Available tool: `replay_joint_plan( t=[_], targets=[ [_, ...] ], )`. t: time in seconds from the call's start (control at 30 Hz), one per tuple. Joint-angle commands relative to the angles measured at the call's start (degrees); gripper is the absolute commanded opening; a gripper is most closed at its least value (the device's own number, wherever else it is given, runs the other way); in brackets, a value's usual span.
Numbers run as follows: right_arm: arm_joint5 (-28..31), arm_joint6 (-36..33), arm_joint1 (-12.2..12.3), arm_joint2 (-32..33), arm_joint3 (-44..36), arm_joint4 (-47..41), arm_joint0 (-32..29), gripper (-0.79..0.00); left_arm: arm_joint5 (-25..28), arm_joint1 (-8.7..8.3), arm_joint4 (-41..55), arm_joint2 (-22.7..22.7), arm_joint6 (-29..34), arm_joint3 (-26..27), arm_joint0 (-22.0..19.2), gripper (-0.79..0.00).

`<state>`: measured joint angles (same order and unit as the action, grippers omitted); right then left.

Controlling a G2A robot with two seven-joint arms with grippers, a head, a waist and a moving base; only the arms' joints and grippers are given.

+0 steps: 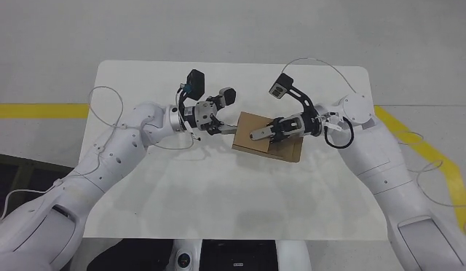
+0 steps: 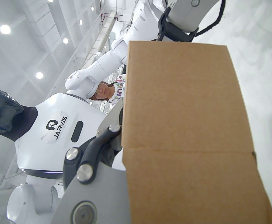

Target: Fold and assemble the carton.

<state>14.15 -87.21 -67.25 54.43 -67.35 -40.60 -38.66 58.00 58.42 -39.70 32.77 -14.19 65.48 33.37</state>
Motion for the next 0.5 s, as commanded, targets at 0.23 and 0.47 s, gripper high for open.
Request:
replay_joint_plan(
  t=[0.23, 0.47],
  targets=[
    [0.01, -0.34, -0.23, -0.01, 0.17, -0.18, -0.03, -0.785, 0.0, 0.3, 0.13, -1.19, -0.65, -0.19, -0.81, 0.0],
    [0.01, -0.57, -0.29, 0.27, 0.42, -0.01, -0.04, -0.785, 0.0, 0.43, 0.04, -1.75, -1.35, -0.63, -1.19, 0.0]
  ],
)
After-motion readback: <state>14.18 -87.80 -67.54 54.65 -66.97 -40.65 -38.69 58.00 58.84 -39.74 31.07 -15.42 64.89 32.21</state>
